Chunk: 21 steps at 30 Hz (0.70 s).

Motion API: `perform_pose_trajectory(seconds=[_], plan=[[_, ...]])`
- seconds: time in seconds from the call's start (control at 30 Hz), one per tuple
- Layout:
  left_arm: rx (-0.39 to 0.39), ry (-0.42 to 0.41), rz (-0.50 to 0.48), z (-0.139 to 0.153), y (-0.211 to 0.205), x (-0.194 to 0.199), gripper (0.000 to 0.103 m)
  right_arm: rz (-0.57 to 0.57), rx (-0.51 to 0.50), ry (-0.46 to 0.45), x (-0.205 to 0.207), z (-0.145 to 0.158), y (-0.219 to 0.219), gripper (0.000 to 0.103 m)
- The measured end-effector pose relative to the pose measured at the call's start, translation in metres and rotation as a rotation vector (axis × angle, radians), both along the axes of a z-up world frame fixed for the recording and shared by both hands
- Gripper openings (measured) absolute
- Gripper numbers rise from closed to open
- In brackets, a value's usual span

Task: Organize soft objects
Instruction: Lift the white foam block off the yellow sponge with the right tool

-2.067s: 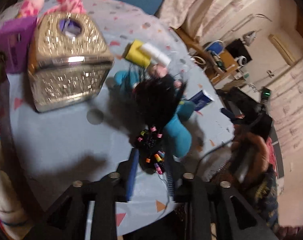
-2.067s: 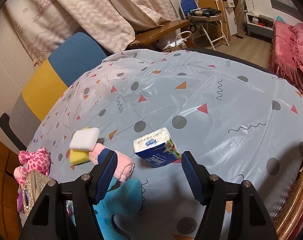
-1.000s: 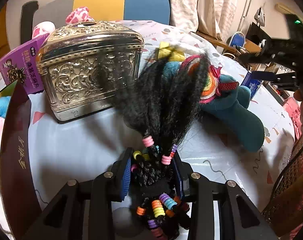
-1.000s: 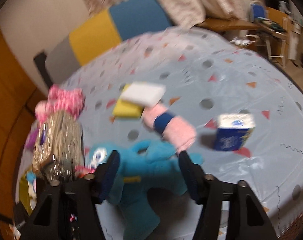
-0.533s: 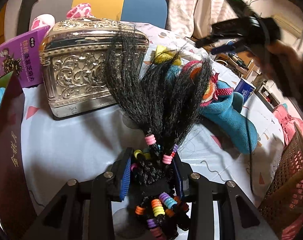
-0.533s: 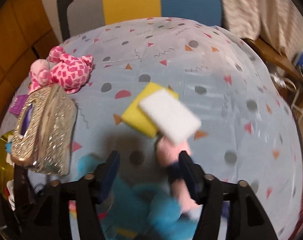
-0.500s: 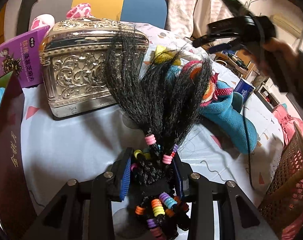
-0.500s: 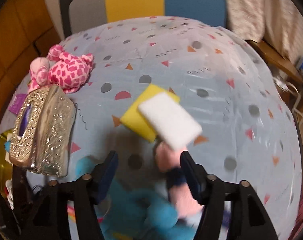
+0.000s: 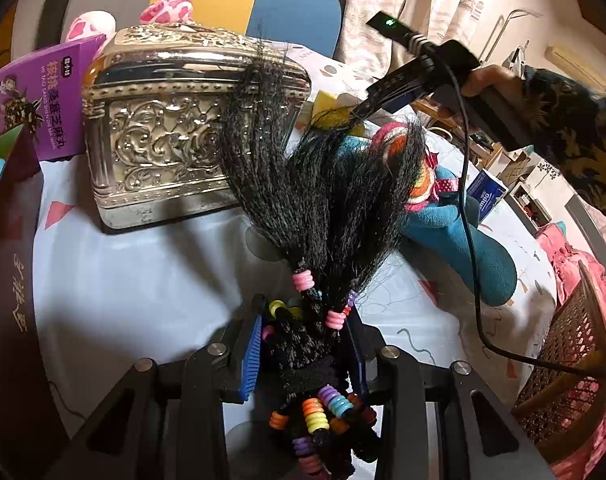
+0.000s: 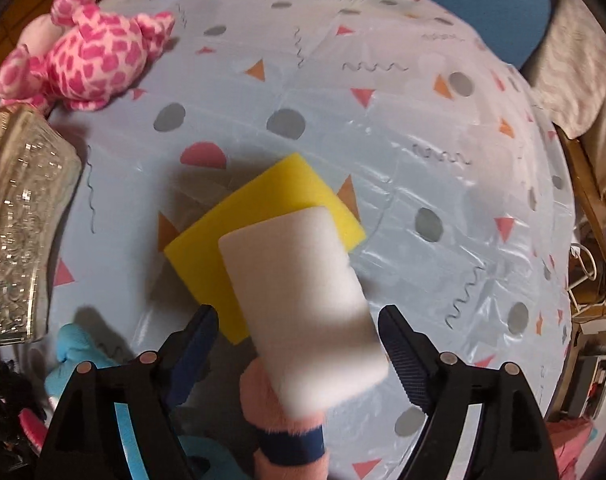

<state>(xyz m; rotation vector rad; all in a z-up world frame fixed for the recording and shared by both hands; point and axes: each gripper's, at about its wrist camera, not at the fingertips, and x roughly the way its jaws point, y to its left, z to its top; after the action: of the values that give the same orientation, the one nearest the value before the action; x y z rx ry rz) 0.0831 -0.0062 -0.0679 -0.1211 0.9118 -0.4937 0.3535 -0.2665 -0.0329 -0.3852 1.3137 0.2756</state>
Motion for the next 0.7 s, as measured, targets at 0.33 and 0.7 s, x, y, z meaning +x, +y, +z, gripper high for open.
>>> perform_pose_trajectory(seconds=[0.33,0.7], plan=[[0.018,-0.015,-0.007,0.004,0.000,-0.006,0.037,-0.067,0.072,-0.129,-0.034,0.024,-0.007,0.053],[0.033,-0.030,-0.005,0.004,-0.006,-0.010,0.036,-0.096,0.181,-0.174,-0.145,0.082,-0.010,0.053]])
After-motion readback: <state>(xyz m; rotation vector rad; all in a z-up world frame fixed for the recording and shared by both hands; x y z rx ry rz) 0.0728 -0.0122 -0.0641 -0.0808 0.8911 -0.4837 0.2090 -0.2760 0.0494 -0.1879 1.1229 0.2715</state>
